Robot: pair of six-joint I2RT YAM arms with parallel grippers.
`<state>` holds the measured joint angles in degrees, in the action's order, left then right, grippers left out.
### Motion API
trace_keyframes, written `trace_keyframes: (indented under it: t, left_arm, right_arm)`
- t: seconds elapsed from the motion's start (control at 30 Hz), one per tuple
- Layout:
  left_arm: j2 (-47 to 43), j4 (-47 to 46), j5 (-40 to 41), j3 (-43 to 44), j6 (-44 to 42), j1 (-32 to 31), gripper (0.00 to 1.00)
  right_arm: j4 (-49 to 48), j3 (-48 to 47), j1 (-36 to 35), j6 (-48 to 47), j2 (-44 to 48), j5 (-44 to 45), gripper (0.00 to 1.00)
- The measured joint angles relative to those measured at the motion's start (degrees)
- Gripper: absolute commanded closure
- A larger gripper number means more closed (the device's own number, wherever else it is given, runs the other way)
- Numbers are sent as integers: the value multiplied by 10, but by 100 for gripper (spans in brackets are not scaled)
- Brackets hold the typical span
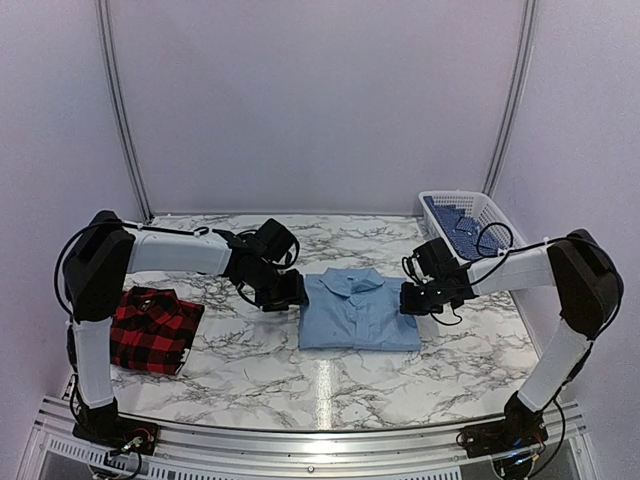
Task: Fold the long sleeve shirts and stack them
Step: Adjust the square-folded shirt at the center of the board.
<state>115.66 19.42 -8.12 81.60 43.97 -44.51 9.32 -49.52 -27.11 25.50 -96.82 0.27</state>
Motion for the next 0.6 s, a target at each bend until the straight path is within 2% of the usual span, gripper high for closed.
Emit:
trace_keyframes:
  t: [0.07, 0.27, 0.33, 0.5, 0.6]
  left_arm:
    - [-3, 6, 11, -2, -2, 3, 43]
    - [-50, 10, 35, -38, -7, 20, 43]
    - [-81, 13, 43, -63, -8, 31, 44]
    - [-164, 17, 70, -126, -9, 67, 43]
    - [-213, 19, 97, -166, -8, 80, 43]
  right_arm:
    - [0, 12, 13, -2, 4, 5, 97]
    - [13, 19, 34, -9, 17, 19, 61]
    - [25, 19, 33, -15, 27, 23, 51]
    - [74, 9, 5, -21, 81, 58, 50]
    - [94, -13, -38, -19, 109, 75, 58]
